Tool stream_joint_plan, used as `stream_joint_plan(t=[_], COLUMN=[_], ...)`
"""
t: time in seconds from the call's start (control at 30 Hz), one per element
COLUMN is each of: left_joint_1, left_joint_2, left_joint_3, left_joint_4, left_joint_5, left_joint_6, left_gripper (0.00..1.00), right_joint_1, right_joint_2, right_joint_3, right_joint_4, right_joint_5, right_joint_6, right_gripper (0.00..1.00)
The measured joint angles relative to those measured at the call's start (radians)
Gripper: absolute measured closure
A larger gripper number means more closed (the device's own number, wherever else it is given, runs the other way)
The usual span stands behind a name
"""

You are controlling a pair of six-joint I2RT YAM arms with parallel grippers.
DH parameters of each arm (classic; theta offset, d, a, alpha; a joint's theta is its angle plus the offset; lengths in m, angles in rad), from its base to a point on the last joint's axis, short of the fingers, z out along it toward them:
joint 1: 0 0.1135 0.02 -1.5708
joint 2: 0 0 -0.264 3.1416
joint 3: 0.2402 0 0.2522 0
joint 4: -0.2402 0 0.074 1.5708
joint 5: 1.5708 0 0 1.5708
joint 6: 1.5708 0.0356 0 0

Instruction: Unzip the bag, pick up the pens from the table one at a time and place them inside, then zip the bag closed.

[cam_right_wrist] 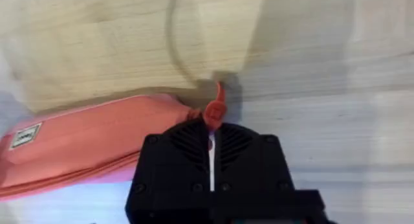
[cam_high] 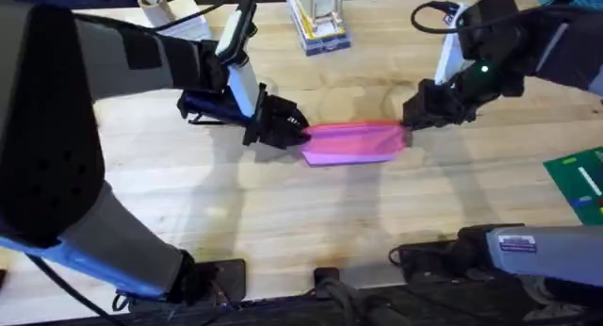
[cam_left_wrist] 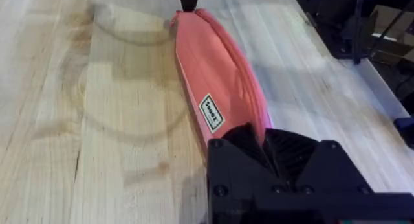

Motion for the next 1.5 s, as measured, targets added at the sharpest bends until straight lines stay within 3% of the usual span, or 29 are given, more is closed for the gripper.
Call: stream_joint_plan(t=[0.17,0.2,0.4,0.43,0.53,0.57,0.8,0.83,1.0,1.03,1.5], left_joint_1=[-0.001,-0.001,0.015,0.015,0.015,0.015,0.015,0.015,0.019,0.020,0.021], left_joint_2=[0.000,0.000,0.000,0.000,0.000,0.000,0.000,0.000,0.000,0.000,-0.001], left_joint_3=[0.000,0.000,0.000,0.000,0.000,0.000,0.000,0.000,0.000,0.000,-0.001], left_joint_4=[0.000,0.000,-0.008,-0.007,-0.008,-0.008,-0.005,-0.004,0.024,0.026,0.056], left_joint_5=[0.000,-0.003,-0.023,-0.023,-0.024,-0.024,-0.025,-0.025,-0.023,-0.023,-0.060], left_joint_6=[0.000,0.000,0.000,0.000,0.000,0.000,0.000,0.002,0.000,-0.003,-0.010], left_gripper=[0.958,0.958,0.959,0.959,0.959,0.959,0.958,0.914,0.127,0.038,0.006], right_joint_1=[-0.025,-0.029,-0.055,-0.051,-0.033,0.004,0.021,0.021,0.021,0.021,0.021], right_joint_2=[-0.006,-0.029,-0.105,-0.125,-0.197,-0.313,-0.417,-0.425,-0.443,-0.443,-0.445], right_joint_3=[-0.008,-0.007,0.030,0.040,0.058,0.061,0.061,0.061,0.061,0.061,0.061], right_joint_4=[0.007,0.003,-0.004,-0.009,-0.022,-0.080,-0.137,-0.138,-0.143,-0.144,-0.148], right_joint_5=[-0.031,-0.041,-0.035,-0.037,-0.039,-0.043,-0.045,-0.045,-0.045,-0.045,-0.033], right_joint_6=[0.030,0.032,-0.024,-0.037,-0.077,-0.125,-0.144,-0.147,-0.152,-0.152,-0.176], right_gripper=[0.968,0.916,0.057,0.020,0.005,0.004,0.004,0.004,0.004,0.004,0.004])
